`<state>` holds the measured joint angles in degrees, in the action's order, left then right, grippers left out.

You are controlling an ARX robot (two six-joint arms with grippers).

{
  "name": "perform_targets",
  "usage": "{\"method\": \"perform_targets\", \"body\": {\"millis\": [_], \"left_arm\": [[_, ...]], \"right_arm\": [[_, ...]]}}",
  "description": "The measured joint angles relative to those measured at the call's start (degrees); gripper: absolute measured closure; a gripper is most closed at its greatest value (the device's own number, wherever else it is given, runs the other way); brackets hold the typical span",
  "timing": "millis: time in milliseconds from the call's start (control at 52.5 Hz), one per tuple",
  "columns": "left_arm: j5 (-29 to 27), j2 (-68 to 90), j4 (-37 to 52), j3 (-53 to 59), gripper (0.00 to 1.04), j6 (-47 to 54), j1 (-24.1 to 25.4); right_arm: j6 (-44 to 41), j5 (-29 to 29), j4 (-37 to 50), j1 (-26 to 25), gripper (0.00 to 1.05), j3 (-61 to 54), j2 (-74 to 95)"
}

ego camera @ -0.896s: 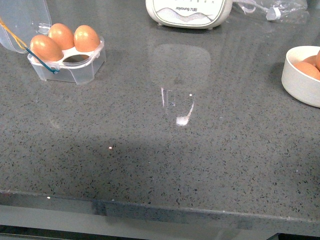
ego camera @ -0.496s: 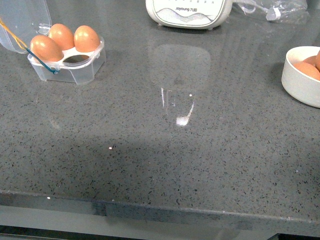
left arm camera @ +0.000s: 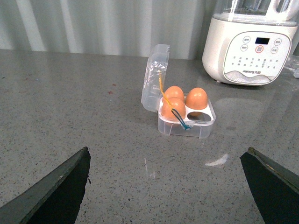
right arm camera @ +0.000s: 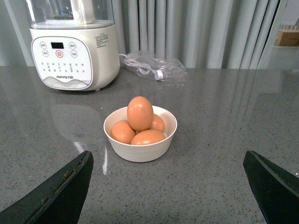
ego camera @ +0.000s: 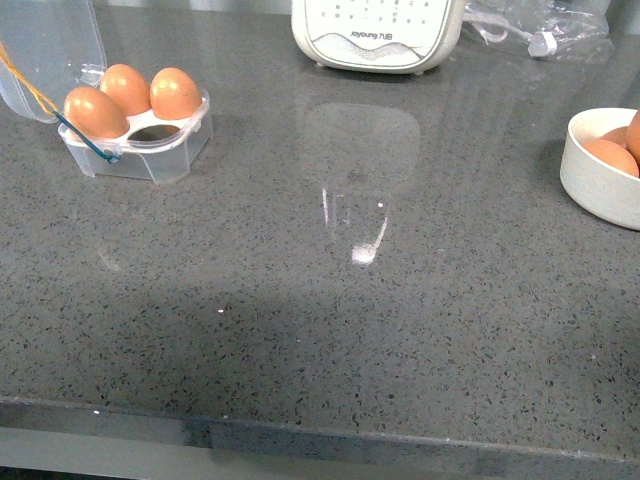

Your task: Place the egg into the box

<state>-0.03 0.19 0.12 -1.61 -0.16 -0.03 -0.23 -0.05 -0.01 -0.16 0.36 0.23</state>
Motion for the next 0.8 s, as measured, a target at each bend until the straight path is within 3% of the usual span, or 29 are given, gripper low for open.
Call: {"method": "perform_targets", "body": {"millis": [114,152,172,229,305,400,515,648,800], "left_arm": [[0.0,0.0,0.0,0.0,0.07,0.0,0.0],[0.0,0.0,0.0,0.0,0.07,0.0,0.0],[0.0,0.0,0.0,0.0,0.07,0.0,0.0],[0.0,0.0,0.0,0.0,0.07,0.0,0.0],[0.0,0.0,0.0,0.0,0.07,0.0,0.0],[0.0,0.0,0.0,0.0,0.07,0.0,0.0],[0.0,0.0,0.0,0.0,0.07,0.0,0.0],[0.0,0.0,0.0,0.0,0.07,0.0,0.0],[0.0,0.0,0.0,0.0,0.07,0.0,0.0]], "right_arm": [[-0.1,0.4,0.0,0.1,0.07,0.0,0.0],[-1.4,4.5,1.2,1.5,0.07,0.0,0.9],[-3.3,11.5,4.2,4.0,0.07,0.2,3.2],[-6.1,20.1,10.4,7.0,0.07,1.0,8.8],[-8.8,22.3,18.3,7.6,0.07,2.3,15.8],[-11.3,21.7,28.2,7.1,0.07,5.1,24.9],[-11.1,15.5,37.4,4.2,0.07,11.3,39.2],[-6.8,9.9,39.9,-0.7,0.07,18.5,54.9],[-0.7,4.3,35.8,-2.8,0.07,26.2,69.2]]}}
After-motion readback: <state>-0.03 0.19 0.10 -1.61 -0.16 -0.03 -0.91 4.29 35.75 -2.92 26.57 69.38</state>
